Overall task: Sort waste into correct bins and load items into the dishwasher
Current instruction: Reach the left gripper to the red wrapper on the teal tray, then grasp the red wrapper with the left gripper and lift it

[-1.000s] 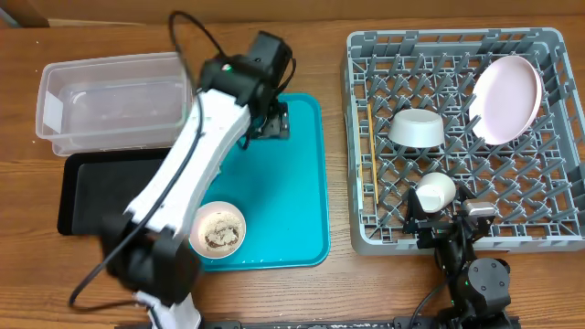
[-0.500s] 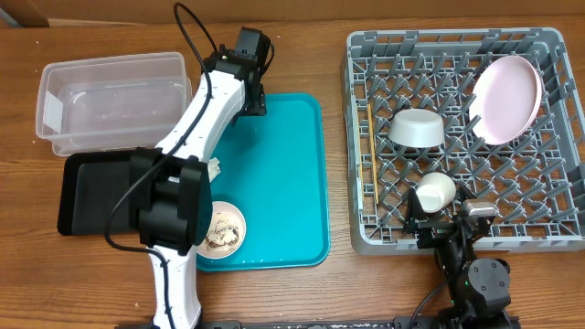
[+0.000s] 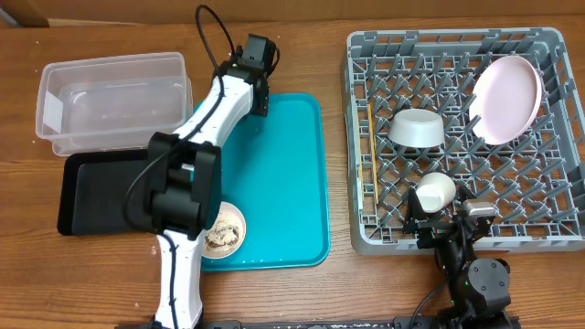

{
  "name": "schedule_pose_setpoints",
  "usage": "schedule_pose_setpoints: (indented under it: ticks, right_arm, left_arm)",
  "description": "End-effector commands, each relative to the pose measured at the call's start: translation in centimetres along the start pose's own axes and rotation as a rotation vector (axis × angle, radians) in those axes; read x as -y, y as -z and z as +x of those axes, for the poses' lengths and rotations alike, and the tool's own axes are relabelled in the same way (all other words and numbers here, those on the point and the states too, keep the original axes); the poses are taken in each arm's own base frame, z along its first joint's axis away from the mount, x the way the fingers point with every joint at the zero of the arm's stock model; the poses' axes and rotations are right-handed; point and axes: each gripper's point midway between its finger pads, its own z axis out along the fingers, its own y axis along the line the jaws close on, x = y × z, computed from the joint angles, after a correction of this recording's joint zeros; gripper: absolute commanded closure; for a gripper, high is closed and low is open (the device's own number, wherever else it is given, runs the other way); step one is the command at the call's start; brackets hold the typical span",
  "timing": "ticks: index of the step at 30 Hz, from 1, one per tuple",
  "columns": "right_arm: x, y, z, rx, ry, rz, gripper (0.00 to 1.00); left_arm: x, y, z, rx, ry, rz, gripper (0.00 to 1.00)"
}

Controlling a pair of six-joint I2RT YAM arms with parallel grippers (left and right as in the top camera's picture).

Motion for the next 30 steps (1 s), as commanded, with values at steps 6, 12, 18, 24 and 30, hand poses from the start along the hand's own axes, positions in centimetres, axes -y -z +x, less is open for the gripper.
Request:
schedule_pose_setpoints:
  ticks: [6,12,18,24,30]
  right_arm:
    - [0.0,0.0,-0.2,0.013,-0.005,-0.002,0.0]
    - [0.0,0.0,-0.2,0.013,-0.005,-0.002,0.0]
    - [0.0,0.0,-0.2,0.013,-0.005,-0.002,0.0]
    - [0.0,0.0,-0.2,0.013,-0.005,-0.002,0.0]
    - [0.0,0.0,-0.2,0.013,-0.005,-0.002,0.0]
  left_arm:
    - [0.0,-1.1,0.3,-0.006,-0.035,-0.033,0.87]
    - [-0.5,0.4,1.5,-0.073,-0.064,-0.048,0.96]
    - [-2.4,4.2,1.3,-0.109,0.028,-0.056,0.96]
    - [-4.5,10.4,-1.3,-0.015,0.103,0.005,0.96]
    - [-9.7,16.3,-4.9,0.17,0.242,0.017,0.96]
